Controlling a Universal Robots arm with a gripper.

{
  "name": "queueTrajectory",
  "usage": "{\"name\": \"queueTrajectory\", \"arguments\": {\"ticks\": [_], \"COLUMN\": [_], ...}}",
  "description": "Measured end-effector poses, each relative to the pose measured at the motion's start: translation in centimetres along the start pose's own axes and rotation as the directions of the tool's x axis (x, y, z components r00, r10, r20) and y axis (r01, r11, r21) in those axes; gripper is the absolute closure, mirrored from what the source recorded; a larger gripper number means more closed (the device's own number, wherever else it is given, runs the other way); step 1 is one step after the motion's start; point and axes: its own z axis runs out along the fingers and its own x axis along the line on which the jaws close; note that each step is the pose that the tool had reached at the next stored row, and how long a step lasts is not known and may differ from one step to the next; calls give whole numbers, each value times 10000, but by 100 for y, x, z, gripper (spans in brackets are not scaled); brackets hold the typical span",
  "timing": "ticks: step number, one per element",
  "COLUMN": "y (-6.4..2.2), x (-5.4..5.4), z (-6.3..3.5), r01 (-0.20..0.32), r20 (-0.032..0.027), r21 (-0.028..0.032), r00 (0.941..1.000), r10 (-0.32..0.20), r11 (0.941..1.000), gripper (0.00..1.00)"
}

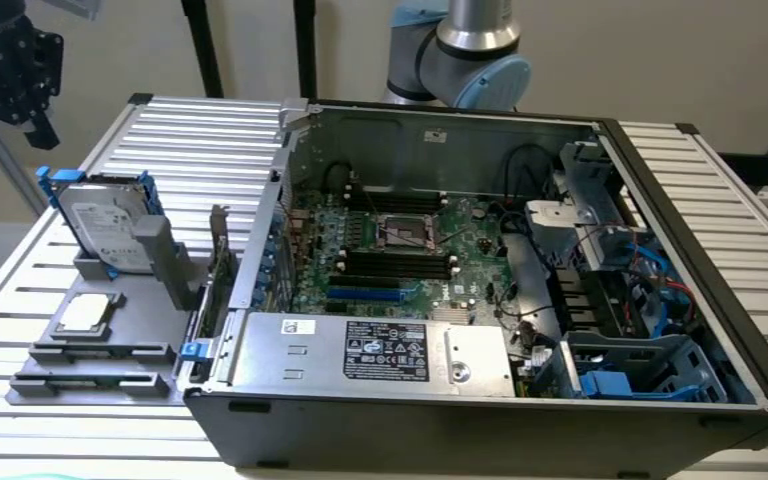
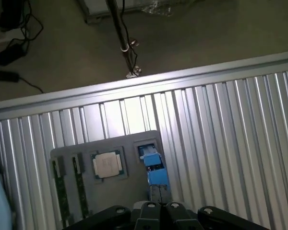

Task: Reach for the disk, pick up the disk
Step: 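Pick up the disk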

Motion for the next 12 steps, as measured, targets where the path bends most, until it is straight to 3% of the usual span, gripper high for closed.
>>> {"name": "queueTrajectory", "arguments": {"ticks": [5, 12], "y": [-17, -26], "x": [-3, -61], "z": [4, 11], "r01": [479, 545], "r20": [-11, 9], "r21": [-2, -6], "r00": [9989, 9985], "r10": [-479, -545], "r11": [9989, 9985], "gripper": [89, 89]}}
